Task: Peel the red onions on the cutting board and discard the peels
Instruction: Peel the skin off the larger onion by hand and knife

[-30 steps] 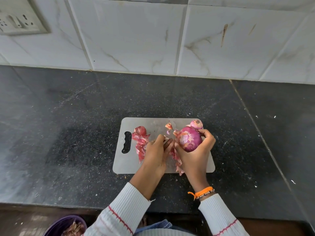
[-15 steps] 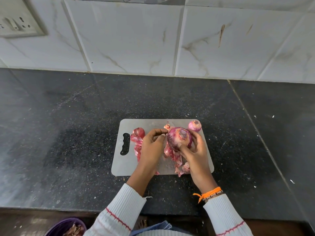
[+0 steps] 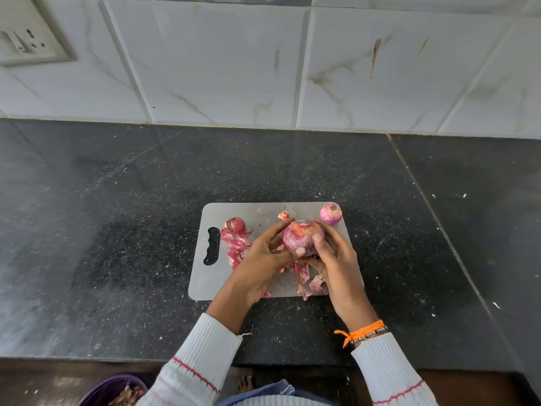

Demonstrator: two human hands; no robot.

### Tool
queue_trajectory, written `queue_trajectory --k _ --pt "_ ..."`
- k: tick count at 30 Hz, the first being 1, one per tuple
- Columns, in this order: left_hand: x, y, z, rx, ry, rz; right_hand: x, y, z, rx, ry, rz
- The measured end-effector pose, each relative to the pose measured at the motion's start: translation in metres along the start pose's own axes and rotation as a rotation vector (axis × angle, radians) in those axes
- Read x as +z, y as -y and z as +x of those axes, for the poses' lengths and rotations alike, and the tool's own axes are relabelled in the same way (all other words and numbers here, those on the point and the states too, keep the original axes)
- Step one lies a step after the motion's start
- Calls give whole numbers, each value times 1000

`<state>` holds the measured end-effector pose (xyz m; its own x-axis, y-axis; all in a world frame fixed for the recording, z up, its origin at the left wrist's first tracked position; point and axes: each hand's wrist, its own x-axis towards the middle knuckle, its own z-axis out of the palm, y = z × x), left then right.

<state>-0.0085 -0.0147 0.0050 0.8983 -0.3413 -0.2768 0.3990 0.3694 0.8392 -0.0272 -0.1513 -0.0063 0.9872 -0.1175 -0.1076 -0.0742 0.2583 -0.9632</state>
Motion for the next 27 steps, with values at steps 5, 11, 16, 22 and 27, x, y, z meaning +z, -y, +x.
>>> queue_trajectory --k 5,11,16,22,27 --pt "0 1 1 -102 -84 -235 -2 1 -2 -26 -30 63" --pt "1 -3 -1 -195 -107 -382 -9 -1 2 -36 -141 -103" --pt "-1 -3 0 -207 -146 -395 -10 -6 5 -79 -175 -298" --pt "-1 2 5 -242 -197 -206 -9 -2 4 -215 -161 -635" --pt "0 -2 4 -244 -153 -234 -14 -6 8 -203 -147 -762"
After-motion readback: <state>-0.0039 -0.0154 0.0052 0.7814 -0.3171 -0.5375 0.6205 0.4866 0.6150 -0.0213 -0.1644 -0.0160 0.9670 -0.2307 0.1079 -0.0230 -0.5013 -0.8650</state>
